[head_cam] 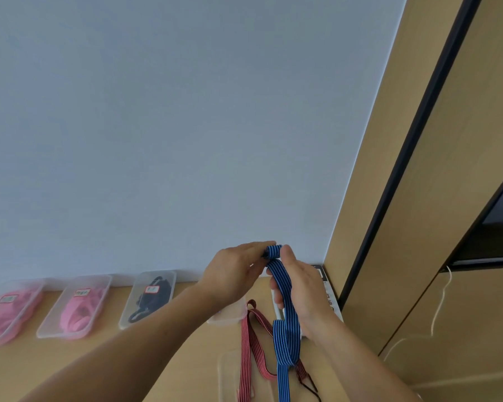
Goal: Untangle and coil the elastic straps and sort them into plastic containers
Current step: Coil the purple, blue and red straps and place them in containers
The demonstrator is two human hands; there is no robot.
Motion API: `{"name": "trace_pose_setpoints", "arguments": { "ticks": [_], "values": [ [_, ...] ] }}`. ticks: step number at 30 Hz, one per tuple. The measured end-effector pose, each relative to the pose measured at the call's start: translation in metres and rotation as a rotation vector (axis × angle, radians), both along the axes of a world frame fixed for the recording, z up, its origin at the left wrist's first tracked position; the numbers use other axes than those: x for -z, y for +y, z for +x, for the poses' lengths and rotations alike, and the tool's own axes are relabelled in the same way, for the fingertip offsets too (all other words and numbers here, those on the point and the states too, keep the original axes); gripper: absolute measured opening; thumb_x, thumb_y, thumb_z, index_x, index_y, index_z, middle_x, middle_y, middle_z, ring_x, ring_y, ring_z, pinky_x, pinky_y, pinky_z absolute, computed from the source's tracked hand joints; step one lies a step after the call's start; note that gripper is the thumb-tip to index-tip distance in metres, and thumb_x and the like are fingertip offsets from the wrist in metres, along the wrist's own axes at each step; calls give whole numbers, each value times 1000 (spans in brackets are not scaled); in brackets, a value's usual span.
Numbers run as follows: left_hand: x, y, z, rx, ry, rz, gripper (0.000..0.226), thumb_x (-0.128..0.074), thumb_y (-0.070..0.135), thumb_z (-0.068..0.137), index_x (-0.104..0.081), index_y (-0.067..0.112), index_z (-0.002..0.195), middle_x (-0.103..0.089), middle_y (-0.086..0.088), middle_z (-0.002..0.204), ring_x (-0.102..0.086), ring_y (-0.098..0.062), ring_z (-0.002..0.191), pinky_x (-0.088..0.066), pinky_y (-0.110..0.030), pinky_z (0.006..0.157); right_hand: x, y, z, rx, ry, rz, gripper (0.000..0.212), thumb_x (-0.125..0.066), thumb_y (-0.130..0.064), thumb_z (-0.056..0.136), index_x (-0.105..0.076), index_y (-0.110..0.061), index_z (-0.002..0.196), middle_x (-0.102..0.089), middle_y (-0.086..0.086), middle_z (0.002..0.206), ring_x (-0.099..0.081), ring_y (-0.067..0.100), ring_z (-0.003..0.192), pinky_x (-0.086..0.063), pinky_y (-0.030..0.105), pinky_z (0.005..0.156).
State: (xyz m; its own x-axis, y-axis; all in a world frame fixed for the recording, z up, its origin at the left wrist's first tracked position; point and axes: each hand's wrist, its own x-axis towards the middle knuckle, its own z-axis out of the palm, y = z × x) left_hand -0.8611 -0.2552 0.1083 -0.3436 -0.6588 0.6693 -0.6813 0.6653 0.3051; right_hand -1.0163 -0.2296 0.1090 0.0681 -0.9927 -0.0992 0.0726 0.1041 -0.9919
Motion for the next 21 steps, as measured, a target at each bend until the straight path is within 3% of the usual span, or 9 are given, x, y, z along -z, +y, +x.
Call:
{"name": "trace_pose_setpoints", "arguments": {
  "ticks": [4, 6, 8, 9, 11, 13, 15, 18, 21],
  "values": [
    [3, 1, 0, 18, -133, -82, 45, -71, -7, 80, -67, 8, 123, -72, -3, 112, -71, -19, 74, -56, -27, 53, 0, 4, 0, 5, -37, -21, 70, -57, -68, 75, -68, -1, 90, -62, 6, 64, -51, 16, 48, -42, 27, 45],
    [6, -1, -1, 25, -102, -71, 48, -69, -8, 80, -66, 8, 126, -70, -7, 119, -72, -17, 82, -60, -28, 64, -1, 5, 0, 2, -83, -27, 66, -58, -63, 76, -69, 0, 92, -62, 7, 64, -52, 15, 48, -42, 27, 44],
    [6, -3, -1, 40, 23, 85, 48, -60, -3, 90, -58, 14, 135, -62, -6, 134, -66, -14, 110, -54, -22, 88, -2, 5, -1, 19, -80, -46, 62, -58, -58, 79, -69, 2, 91, -62, 6, 63, -52, 14, 47, -42, 27, 45],
    [6, -3, -1, 41, 109, 232, 50, -55, 0, 93, -53, 17, 140, -60, -4, 137, -62, -9, 116, -48, -13, 92, -2, 5, -2, 32, -54, -63, 58, -58, -54, 84, -69, 2, 90, -63, 5, 63, -51, 14, 47, -42, 28, 46],
    [2, -2, -4, 38, 316, 532, 54, -51, 6, 96, -44, 24, 146, -62, 1, 134, -63, 2, 107, -44, -6, 89, -1, 4, -5, 55, 7, -92, 48, -55, -44, 94, -68, 2, 88, -63, 4, 63, -51, 13, 46, -42, 29, 48],
    [-5, -4, -9, 101, 645, 783, 54, -52, 9, 96, -39, 23, 147, -65, 3, 130, -69, -4, 99, -52, -19, 89, 0, 4, -7, 59, 52, -116, 43, -53, -37, 98, -68, 1, 87, -65, 2, 64, -51, 12, 47, -42, 28, 48],
    [-15, -6, -11, 210, 915, 1004, 38, -54, 16, 94, -53, 17, 132, -70, -8, 120, -72, -16, 93, -57, -32, 82, 1, 5, -7, 61, 95, -142, 38, -51, -33, 100, -68, -2, 86, -68, 0, 67, -53, 12, 48, -43, 28, 48],
    [-20, -3, -11, 299, 885, 1193, 36, -54, 35, 90, -73, 6, 104, -72, -15, 100, -67, -23, 82, -54, -34, 78, 2, 6, -7, 61, 135, -185, 32, -51, -28, 100, -67, -6, 84, -69, 4, 69, -55, 11, 49, -45, 27, 50],
    [-16, -1, -13, 303, 822, 1127, 36, -59, 36, 88, -73, 7, 104, -73, -16, 105, -67, -34, 92, -55, -38, 88, 2, 5, -7, 47, 170, -216, 28, -52, -27, 100, -67, -8, 85, -68, 14, 72, -55, 11, 49, -45, 30, 51]
  ]
}}
